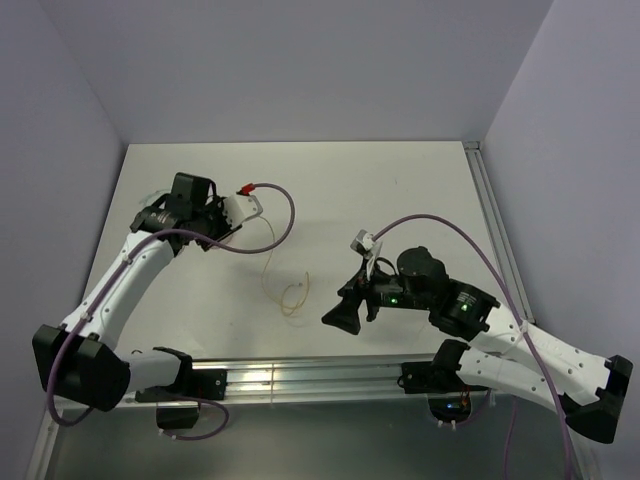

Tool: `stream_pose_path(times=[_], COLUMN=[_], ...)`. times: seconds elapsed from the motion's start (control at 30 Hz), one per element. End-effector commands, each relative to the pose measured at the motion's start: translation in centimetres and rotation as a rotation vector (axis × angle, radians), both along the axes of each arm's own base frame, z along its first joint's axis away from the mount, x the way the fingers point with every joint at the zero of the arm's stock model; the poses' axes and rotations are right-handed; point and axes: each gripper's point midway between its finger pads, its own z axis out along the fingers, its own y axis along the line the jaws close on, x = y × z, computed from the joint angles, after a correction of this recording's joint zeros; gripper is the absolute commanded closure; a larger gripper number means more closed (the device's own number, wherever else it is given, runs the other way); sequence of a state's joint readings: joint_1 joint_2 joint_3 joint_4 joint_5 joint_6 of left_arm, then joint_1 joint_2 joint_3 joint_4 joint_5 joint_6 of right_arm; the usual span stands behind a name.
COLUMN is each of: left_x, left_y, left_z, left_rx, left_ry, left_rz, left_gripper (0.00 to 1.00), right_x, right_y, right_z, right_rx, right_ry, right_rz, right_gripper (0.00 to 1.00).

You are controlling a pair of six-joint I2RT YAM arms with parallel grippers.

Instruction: Insert the plug

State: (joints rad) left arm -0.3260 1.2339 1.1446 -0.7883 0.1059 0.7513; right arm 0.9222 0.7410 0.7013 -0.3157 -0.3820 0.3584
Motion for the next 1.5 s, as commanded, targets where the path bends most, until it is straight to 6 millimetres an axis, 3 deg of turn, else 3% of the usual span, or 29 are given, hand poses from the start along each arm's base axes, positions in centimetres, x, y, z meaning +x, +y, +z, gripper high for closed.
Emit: stream_pose_path(times=[0.0,0.13,0.43,0.77,1.47], left_x=[0.8,2.5,4.0,6.7,7.9], left_y=[0.8,1.5,3.3,3.3,3.6], left_z=[-1.2,-2.7,-5.4,-5.4,-8.9], left_rx=[0.041,0.005,-0.013,-0.040,-0.022], left_ry=[0.015,0.015,0.047,0.049,0.156], left_rz=[-0.053,-0.034,-0.014,-0.048,-0.049], left_gripper=[1.00,1.00,1.00,1.00,1.00], right_x=[0.5,0.3,0.5,0.9,1.2], right_y=[-0.1,-0.1,0.1,0.0,-0.1], right_z=[2.0,2.0,1.0,0.6,0.1], right_rx=[0.077,0.094,0.074,0.059,0.049], right_ry=[-0.053,-0.056,-0.043,-0.041,-0.033], right_rz=[-0.029,-0.020,-0.025,-0.048,-0.059], right_gripper=[0.02,0.02,0.02,0.02,0.02])
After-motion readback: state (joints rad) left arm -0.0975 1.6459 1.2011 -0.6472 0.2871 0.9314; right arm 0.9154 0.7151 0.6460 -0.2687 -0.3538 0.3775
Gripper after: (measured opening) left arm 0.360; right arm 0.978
